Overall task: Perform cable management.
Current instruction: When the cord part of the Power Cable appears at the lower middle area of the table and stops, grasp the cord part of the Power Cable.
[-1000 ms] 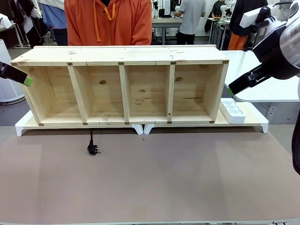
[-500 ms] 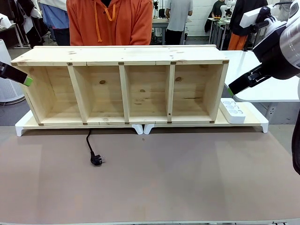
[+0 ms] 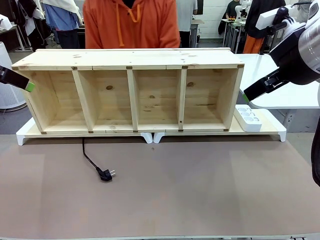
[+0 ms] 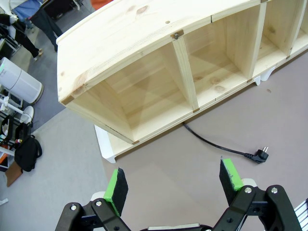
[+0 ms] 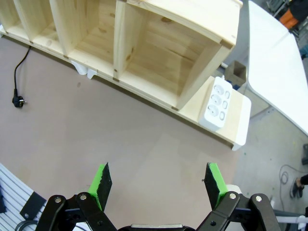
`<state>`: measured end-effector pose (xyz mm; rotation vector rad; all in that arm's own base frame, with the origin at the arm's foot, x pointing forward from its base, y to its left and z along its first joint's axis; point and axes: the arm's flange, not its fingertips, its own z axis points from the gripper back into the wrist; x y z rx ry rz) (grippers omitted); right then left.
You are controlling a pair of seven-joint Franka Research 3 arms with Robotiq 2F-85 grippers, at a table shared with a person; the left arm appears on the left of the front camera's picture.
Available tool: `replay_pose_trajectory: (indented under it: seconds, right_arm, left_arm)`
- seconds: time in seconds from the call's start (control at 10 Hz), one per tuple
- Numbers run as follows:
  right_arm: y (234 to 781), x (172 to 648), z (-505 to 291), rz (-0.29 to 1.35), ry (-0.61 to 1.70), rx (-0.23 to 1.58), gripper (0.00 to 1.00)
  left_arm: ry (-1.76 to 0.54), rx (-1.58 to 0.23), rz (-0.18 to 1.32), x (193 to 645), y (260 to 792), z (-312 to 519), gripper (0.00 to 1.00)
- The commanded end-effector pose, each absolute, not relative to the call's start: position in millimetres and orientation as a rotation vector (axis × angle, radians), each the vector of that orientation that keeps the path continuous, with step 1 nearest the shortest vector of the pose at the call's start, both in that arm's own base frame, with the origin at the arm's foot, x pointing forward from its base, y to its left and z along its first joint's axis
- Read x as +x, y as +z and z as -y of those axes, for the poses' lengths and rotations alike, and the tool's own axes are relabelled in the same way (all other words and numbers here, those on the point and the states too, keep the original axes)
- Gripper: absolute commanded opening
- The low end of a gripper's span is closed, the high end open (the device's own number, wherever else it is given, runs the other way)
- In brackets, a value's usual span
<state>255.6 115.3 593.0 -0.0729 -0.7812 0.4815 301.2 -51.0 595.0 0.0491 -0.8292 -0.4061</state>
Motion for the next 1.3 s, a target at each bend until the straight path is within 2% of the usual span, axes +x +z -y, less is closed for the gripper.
replay_pose_trajectory:
  seconds: [0.0, 1.0, 1.2]
  right_arm:
    - [592.8, 257.6, -114.0, 0.783, 0.488, -0.074, 1.00]
    - [593.0, 255.6, -115.3, 0.781, 0.482, -0.073, 1.00]
    - [589.5, 274.6, -146.3, 0.706, 0.596, -0.080, 1.00]
  left_arm:
    - [-0.405, 0.046, 0.834, 303.2, 594.5, 50.9, 1.00]
    - [-0.405, 0.046, 0.834, 303.2, 594.5, 50.9, 1.00]
    - [-0.405, 0.046, 0.834, 303.2, 594.5, 50.9, 1.00]
